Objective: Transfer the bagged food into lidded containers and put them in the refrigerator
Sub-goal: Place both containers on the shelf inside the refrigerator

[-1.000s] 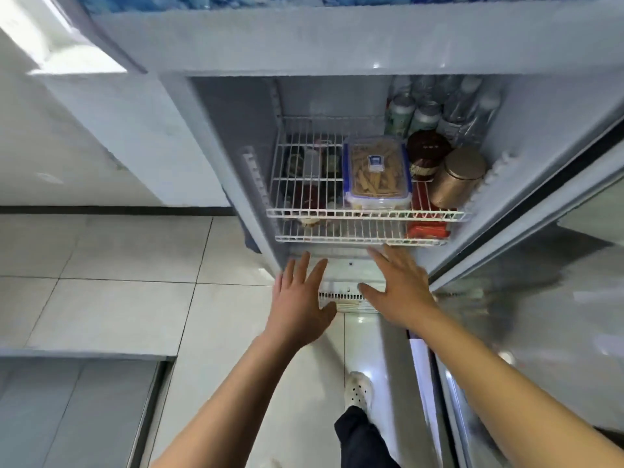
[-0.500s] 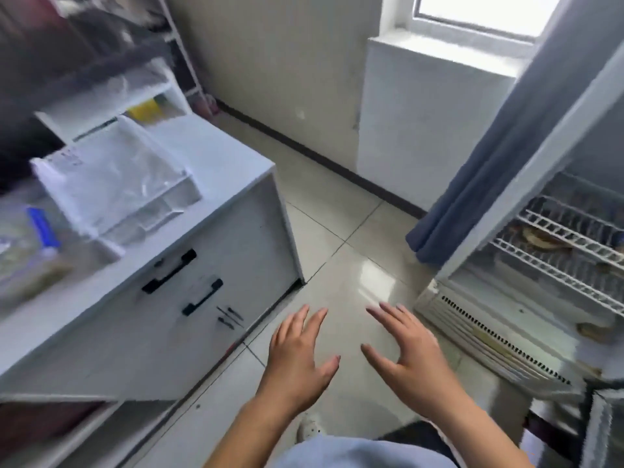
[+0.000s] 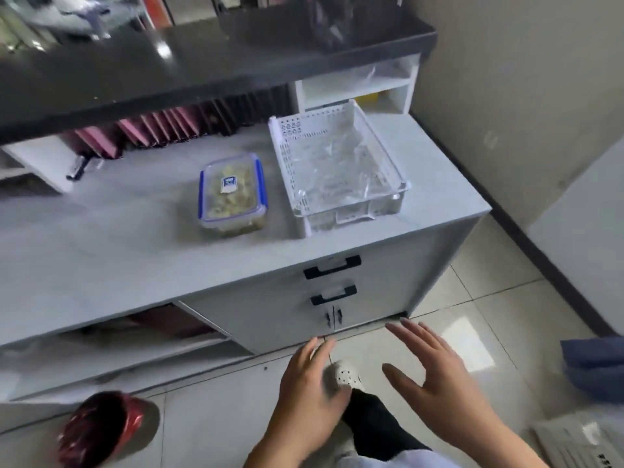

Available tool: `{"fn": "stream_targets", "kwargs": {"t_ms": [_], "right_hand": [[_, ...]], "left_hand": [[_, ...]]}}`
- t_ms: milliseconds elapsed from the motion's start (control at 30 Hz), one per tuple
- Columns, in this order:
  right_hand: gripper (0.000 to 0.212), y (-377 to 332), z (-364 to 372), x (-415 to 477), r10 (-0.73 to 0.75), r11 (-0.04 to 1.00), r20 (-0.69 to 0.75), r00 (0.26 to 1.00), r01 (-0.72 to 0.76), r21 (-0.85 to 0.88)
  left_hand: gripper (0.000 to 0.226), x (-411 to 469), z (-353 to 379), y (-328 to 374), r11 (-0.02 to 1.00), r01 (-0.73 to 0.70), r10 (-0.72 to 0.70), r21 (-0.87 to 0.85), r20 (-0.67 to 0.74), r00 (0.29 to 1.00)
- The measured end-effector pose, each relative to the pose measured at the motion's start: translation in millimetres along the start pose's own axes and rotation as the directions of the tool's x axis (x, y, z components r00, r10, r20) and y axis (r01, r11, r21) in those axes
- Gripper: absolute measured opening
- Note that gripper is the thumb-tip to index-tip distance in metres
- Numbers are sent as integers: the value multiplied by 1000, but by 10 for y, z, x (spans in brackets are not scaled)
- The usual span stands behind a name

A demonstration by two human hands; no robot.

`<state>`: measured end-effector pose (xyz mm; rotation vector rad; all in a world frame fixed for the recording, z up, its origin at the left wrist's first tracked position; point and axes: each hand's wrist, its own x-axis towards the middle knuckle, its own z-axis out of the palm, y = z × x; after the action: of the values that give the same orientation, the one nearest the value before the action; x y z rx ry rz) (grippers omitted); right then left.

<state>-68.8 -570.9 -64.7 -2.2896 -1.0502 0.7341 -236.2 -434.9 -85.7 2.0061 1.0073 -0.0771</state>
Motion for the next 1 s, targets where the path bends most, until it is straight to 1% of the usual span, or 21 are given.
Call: {"fn": "stream_targets", "kwargs": {"t_ms": [100,233,300,367,433,533,567,633,700,733,800,867,933,1000], "right_hand": [[61,-278,3,651,-133,991,79,988,134,-14],[60,-746,33,1424,-305,952,160,939,300,54],[59,-973,98,1711,-394,919,194,898,381,105],[52,-1204,169,1935,-474,879,206,856,444,176],[49,-1427,242,2104,-539,840,211,816,499,215],[56,-1698,345,2386,-585,811,214,783,563,156],[60,-1789,386,2519,-570,820,228,789,563,102],[67,-1940,492,2802,-491,854,265,830,518,-40],[71,-2054,616,3065,-406,882,259,876,451,-141],[73,-2081,668,3150,-377,887,263,888,428,-172],[76,-2100,841,3309,-331,896,253,909,387,-219],[79,-2066,1005,3365,-330,912,190,925,364,-190],[81,-2021,1131,3345,-353,926,78,933,360,-116],[81,-2020,1220,3290,-360,928,-1,933,358,-105]], "left_hand": [[67,278,-318,-109,995,93,-95,-20,-96,991],[70,609,-792,-196,977,198,-211,-77,-241,947],[68,735,-1007,-239,968,197,-238,-154,-318,918],[64,851,-1212,-289,948,190,-278,-255,-379,883],[57,948,-1388,-356,890,188,-365,-415,-402,840],[48,1108,-1616,-480,753,124,-465,-646,-390,795],[46,1186,-1719,-527,718,104,-487,-688,-390,781],[46,1374,-1937,-635,683,97,-514,-724,-382,768],[50,1617,-2167,-762,679,118,-512,-725,-352,784],[52,1733,-2263,-797,674,126,-513,-727,-339,788],[58,2033,-2475,-919,669,150,-497,-728,-287,819],[58,2318,-2647,-1006,653,175,-468,-737,-210,858],[47,2547,-2788,-1049,647,149,-384,-747,-151,911],[39,2708,-2914,-1101,660,104,-291,-744,-126,948]]}}
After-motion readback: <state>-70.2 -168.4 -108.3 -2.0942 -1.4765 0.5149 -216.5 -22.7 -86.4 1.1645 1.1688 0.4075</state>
